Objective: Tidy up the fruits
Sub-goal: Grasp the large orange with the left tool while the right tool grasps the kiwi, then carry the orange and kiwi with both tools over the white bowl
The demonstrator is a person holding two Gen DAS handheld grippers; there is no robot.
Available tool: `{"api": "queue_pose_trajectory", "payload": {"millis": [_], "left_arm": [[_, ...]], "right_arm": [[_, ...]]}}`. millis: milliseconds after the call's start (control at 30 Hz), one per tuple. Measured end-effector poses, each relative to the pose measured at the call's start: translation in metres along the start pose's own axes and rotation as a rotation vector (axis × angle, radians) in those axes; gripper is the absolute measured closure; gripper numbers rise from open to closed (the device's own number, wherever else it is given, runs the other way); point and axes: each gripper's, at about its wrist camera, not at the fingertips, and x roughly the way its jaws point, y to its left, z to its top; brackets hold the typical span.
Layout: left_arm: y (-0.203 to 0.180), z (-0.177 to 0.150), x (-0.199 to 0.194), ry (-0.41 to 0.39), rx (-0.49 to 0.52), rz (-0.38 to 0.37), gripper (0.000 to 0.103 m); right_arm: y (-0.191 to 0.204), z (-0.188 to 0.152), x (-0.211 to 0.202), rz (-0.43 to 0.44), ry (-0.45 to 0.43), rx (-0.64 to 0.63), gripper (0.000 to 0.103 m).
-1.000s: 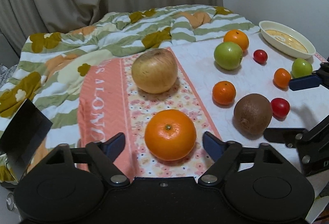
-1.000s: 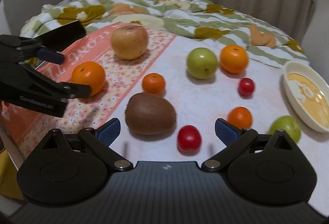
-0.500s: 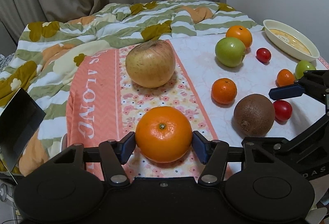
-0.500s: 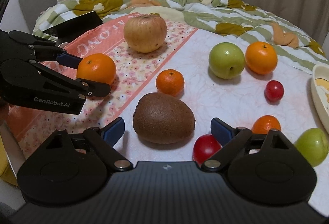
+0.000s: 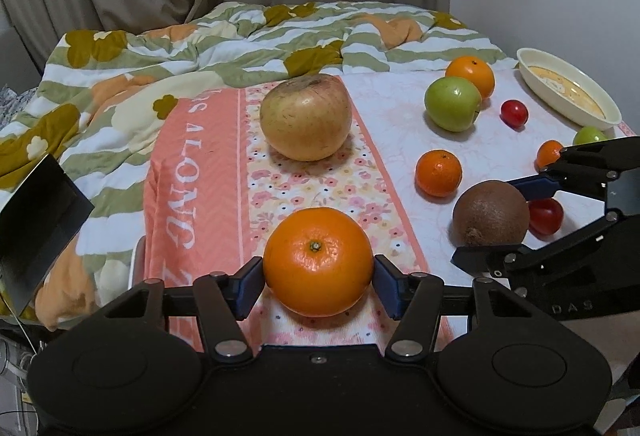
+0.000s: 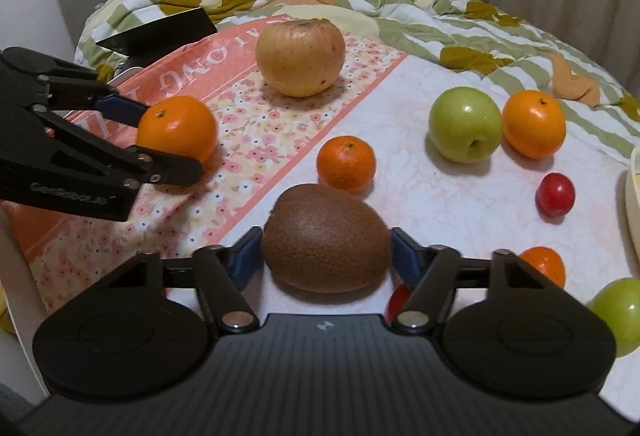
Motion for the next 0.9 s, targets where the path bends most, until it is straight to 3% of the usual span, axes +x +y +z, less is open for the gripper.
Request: {"api": "queue_pose_trajectory", "payload": {"millis": [267, 533, 900], "left_arm": [[-0.003, -0.004, -0.020, -0.035, -0.015, -0.007, 0.041], [-0.013, -0.002, -0.055, -0.079, -0.013, -0.016, 0.041], [-0.074, 0.019, -0.101, -0.140, 0.004, -0.027, 0.041]], "right_arm": [[0.008, 0.001, -0.011, -0.010, -0.016, 0.016, 0.023], [0.014, 0.003, -0.054, -0.030, -0.067, 0.060, 0.023], [-0.020, -0.012, -0.140, -0.069, -0.135, 0.109, 0.023]]}}
